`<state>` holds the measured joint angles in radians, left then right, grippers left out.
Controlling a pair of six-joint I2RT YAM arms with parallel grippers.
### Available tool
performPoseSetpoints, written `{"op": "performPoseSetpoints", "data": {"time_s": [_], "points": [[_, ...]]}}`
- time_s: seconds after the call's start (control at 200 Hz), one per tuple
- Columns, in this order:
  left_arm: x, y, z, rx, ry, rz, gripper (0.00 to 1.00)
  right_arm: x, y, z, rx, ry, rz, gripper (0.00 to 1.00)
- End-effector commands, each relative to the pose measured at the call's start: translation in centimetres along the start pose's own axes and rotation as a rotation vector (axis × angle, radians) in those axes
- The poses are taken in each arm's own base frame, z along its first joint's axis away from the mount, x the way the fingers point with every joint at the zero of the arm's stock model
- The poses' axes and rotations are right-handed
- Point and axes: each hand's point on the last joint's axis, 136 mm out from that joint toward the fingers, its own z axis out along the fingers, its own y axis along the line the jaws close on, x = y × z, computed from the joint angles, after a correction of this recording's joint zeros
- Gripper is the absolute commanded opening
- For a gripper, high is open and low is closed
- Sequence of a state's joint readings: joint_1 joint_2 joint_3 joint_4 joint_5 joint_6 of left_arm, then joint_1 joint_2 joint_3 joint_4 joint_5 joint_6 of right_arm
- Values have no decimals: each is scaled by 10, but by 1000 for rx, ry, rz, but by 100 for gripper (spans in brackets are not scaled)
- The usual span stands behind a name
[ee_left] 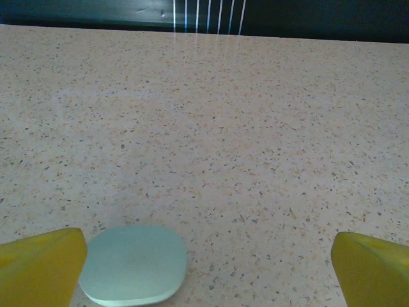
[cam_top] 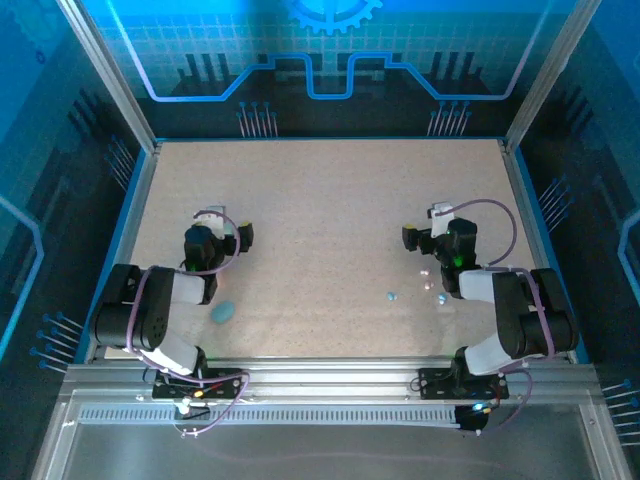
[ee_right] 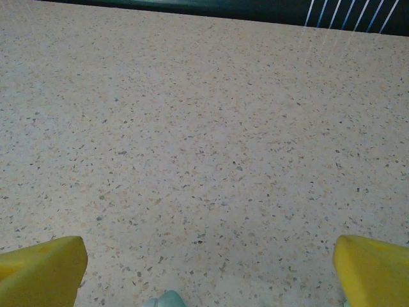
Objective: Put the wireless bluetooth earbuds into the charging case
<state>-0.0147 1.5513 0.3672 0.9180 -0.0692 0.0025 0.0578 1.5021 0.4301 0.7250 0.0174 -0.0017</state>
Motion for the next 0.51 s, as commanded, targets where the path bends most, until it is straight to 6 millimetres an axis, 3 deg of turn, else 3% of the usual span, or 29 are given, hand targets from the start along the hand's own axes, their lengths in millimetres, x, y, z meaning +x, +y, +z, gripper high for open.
{"op": "performPoseSetpoints", "data": {"time_s": [0.0,0.5], "points": [[-8,0,3,14,-16,7,99,-8,-3,1,1,-27,-13,100],[-8,0,2,11,-18,7,99,-7,-3,1,2,-22,-12,100]]}}
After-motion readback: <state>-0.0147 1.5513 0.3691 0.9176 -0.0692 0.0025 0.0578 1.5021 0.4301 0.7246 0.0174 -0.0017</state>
